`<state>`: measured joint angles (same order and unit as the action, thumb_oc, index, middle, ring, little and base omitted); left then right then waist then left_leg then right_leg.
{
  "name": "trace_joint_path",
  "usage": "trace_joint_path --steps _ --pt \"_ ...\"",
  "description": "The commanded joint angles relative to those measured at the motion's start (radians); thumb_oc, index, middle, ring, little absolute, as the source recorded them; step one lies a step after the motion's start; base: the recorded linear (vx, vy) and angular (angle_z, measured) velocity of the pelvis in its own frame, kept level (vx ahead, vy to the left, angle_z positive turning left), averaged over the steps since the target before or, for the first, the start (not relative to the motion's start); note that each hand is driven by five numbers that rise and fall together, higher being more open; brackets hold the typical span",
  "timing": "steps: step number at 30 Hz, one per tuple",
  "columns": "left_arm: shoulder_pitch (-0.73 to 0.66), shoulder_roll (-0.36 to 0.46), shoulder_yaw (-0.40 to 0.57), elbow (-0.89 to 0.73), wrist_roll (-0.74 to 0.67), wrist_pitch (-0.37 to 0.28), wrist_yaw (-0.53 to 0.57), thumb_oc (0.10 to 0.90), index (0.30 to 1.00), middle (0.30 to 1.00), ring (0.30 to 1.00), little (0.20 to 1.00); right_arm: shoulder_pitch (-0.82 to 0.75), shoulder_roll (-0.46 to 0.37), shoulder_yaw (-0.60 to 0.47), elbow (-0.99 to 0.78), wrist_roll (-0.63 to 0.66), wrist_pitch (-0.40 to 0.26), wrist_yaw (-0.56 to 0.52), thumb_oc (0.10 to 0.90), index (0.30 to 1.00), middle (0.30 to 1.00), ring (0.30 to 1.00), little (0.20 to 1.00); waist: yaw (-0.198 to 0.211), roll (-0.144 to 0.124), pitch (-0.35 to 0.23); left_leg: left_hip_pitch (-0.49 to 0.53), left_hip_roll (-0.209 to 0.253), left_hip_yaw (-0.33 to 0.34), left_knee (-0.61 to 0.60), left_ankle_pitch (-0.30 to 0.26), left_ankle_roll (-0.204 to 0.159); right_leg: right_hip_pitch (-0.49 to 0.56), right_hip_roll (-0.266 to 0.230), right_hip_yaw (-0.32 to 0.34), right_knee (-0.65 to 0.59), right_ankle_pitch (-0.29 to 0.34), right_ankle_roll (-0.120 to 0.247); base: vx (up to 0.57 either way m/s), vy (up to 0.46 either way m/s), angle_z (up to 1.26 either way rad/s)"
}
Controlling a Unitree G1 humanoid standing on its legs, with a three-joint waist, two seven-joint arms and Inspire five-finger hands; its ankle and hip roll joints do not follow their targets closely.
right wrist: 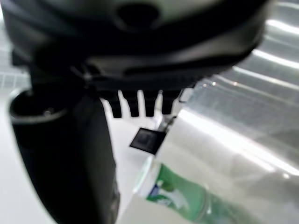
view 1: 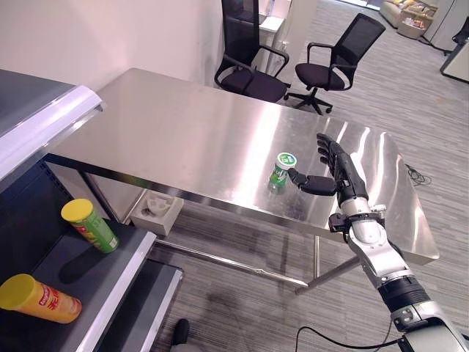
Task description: Put the goods on the table back onto the shelves and tidy them up.
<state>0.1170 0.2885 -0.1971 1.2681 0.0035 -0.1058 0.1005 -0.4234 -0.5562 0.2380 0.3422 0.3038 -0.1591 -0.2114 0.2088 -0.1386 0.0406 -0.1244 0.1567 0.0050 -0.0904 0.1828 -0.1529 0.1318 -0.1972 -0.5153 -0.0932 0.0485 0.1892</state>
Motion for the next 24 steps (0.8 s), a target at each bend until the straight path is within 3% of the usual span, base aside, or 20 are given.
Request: trace_joint_path --steps 1,24 --pt "-0.068 -0.018 -0.076 0.058 0.007 -0.03 0.003 0.8 0.9 0.9 0.9 0.9 -0.116 -0.039 -0.036 0.022 0.096 -0.118 -0.009 0.8 0.9 0.9 0.9 0.9 0.037 0.014 -0.039 0.109 -0.096 -0.069 0.003 -0.176 0.08 -0.076 0.047 0.049 0.006 0.007 -0.022 0.0 0.0 0.0" --pt "-0.057 -0.012 -0.123 0.053 -0.007 -0.03 -0.005 0.8 0.9 0.9 0.9 0.9 -0.293 -0.036 0.068 0.245 0.151 -0.092 -0.001 0.8 0.9 0.9 0.9 0.9 0.076 0.014 -0.024 0.096 -0.094 -0.101 0.003 -0.17 0.073 -0.076 0.056 0.033 0.006 -0.005 -0.031 0.01 0.001 0.01"
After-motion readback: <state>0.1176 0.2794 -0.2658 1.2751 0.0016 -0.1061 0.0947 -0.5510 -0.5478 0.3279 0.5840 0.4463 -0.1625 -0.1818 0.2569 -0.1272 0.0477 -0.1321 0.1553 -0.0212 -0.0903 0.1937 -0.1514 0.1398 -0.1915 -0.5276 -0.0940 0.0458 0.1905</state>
